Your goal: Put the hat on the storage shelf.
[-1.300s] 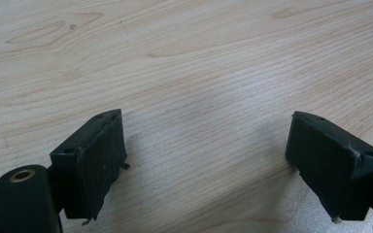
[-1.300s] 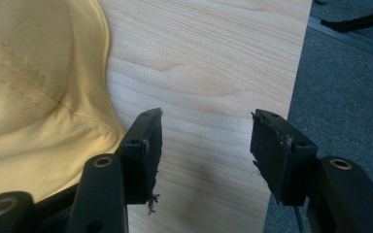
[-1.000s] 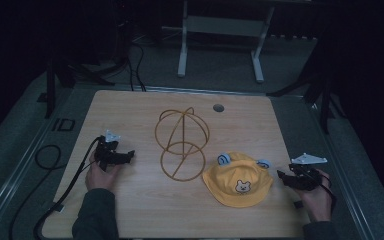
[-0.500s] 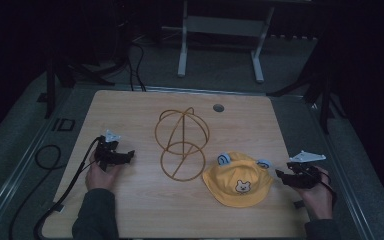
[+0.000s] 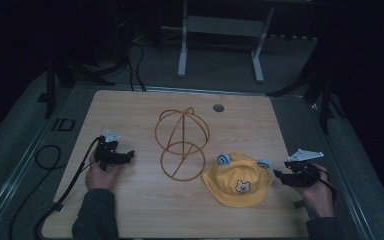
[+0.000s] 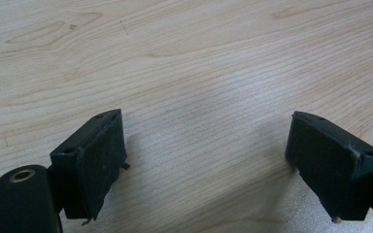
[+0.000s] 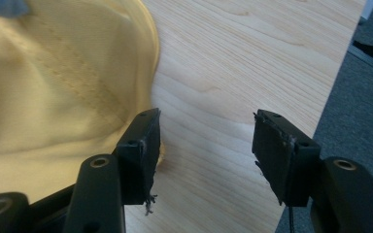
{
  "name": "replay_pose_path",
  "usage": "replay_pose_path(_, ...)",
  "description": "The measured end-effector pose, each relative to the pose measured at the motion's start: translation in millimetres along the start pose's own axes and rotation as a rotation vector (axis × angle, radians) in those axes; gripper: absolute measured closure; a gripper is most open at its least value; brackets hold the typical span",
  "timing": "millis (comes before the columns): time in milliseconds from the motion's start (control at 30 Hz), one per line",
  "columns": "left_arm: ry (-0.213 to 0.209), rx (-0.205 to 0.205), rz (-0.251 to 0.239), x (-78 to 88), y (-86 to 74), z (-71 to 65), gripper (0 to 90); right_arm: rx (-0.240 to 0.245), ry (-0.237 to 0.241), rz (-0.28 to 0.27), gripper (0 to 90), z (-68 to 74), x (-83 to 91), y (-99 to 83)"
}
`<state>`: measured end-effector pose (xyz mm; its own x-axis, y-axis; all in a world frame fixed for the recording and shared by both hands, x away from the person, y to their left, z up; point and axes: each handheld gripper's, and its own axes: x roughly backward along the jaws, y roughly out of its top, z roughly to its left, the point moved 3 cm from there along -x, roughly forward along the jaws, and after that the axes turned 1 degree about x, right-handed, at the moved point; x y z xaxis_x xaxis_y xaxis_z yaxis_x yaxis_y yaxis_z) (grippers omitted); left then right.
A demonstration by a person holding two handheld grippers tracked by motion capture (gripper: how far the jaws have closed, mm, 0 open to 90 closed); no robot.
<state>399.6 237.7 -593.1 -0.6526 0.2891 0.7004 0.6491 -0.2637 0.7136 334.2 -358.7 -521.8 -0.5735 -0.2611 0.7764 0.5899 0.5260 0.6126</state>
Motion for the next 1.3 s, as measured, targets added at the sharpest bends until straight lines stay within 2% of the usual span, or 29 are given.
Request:
replay_pose_path(433, 0.0, 0.0, 0.001, 0.0, 0.0, 0.0, 14.3, 0.052, 0.053, 0.016, 40.9, 1.3, 10.3, 9.8)
replay_pose_path(733, 0.0, -0.002, 0.001, 0.1, 0.0, 0.1, 14.3, 0.088, 0.116, 0.043, 37.4, 4.4, 13.5, 17.0)
replay_pose_path(833, 0.0, 0.0, 0.001, 0.0, 0.0, 0.0, 14.3, 0.121, 0.146, 0.054, 37.0, 6.0, 15.1, 20.9)
replay_pose_path(967, 0.0, -0.001, 0.001, 0.1, 0.0, 0.1, 14.3, 0.135, 0.169, 0.054, 36.6, 7.0, 17.4, 24.7)
replay_pose_path(1300, 0.0, -0.001, 0.001, 0.0, 0.0, 0.1, 14.3, 0.186, 0.203, 0.059, 33.0, 8.7, 27.2, 35.1)
